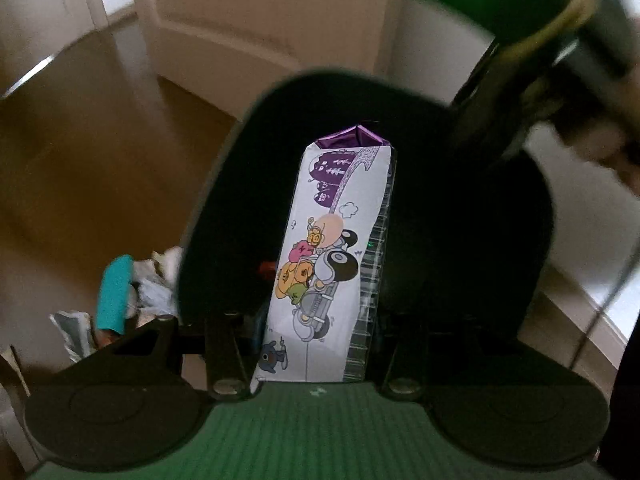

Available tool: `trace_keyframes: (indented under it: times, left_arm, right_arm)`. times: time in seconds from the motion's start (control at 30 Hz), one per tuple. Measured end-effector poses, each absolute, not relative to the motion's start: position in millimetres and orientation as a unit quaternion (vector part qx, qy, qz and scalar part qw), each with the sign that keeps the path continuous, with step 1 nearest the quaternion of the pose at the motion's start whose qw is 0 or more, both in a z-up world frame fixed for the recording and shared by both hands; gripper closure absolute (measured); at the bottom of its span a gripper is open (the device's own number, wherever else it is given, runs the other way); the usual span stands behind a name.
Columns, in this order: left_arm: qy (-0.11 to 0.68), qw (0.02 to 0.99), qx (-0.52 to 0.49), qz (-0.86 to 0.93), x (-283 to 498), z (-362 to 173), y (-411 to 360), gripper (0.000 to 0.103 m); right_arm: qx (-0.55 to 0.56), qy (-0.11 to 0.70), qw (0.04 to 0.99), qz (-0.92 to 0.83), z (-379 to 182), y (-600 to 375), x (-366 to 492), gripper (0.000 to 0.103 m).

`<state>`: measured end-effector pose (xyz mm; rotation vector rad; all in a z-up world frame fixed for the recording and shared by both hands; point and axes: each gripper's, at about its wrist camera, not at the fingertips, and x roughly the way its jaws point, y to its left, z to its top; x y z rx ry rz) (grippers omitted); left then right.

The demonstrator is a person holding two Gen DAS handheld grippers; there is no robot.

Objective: Collect trash
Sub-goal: 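Carry the cookie box over the bin and release it from the left tool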

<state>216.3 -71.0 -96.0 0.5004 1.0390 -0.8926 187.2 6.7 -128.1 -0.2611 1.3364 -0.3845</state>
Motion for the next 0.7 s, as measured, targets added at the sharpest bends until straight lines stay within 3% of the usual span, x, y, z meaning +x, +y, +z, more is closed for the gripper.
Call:
trace_keyframes:
  times: [0.33, 0.7]
  left_arm:
    - [0.536, 0.719, 0.222, -0.383, 254.1, -151.3, -126.5, 0.060]
    - [0.550, 0.701, 0.202, -0.407, 279.6, -154.1, -139.3, 0.064]
  right_arm:
    - [-0.115, 0.628, 0.748, -0.181, -132.7, 2.6, 185.9, 0.100]
    - [-0.124, 0.654, 0.731, -0.151, -140.7, -8.2, 185.6, 0.095]
